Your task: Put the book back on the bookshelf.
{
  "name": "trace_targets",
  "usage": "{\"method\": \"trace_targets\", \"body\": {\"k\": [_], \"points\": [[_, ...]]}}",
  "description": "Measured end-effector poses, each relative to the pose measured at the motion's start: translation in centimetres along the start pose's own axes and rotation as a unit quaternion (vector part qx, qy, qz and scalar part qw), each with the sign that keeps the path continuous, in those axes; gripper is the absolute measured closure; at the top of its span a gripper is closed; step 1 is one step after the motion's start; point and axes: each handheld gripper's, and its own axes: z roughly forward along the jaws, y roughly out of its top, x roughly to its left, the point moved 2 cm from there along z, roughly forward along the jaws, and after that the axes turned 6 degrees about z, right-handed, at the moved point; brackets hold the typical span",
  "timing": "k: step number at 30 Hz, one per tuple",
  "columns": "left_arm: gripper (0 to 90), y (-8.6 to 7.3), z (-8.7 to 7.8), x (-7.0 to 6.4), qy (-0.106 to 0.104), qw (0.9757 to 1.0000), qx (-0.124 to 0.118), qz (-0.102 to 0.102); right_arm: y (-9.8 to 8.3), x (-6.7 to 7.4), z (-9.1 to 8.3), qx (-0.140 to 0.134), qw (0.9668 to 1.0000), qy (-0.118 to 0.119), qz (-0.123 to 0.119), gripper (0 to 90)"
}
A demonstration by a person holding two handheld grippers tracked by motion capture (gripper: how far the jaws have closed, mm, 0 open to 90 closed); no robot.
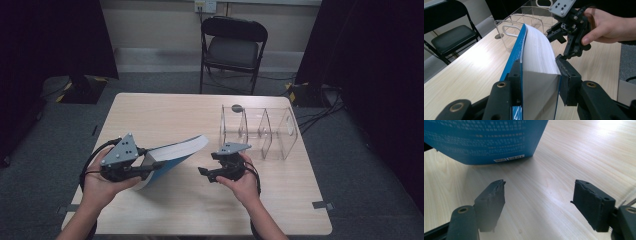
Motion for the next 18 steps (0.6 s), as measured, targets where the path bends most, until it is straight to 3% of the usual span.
{"method": "trace_targets", "body": {"k": [10,18], "points": [[61.0,0.5,0.5,-0.7,-0.010,0.9998,0.004,0.016,2.6,1.2,-0.1,-0.010,0.9996,0.005,-0.025,24.8],[61.0,1.7,1.3,-1.5,-0.025,0.9995,-0.007,0.021,2.6,1.4,-0.6,-0.011,0.9995,0.008,-0.030,24.2]]}}
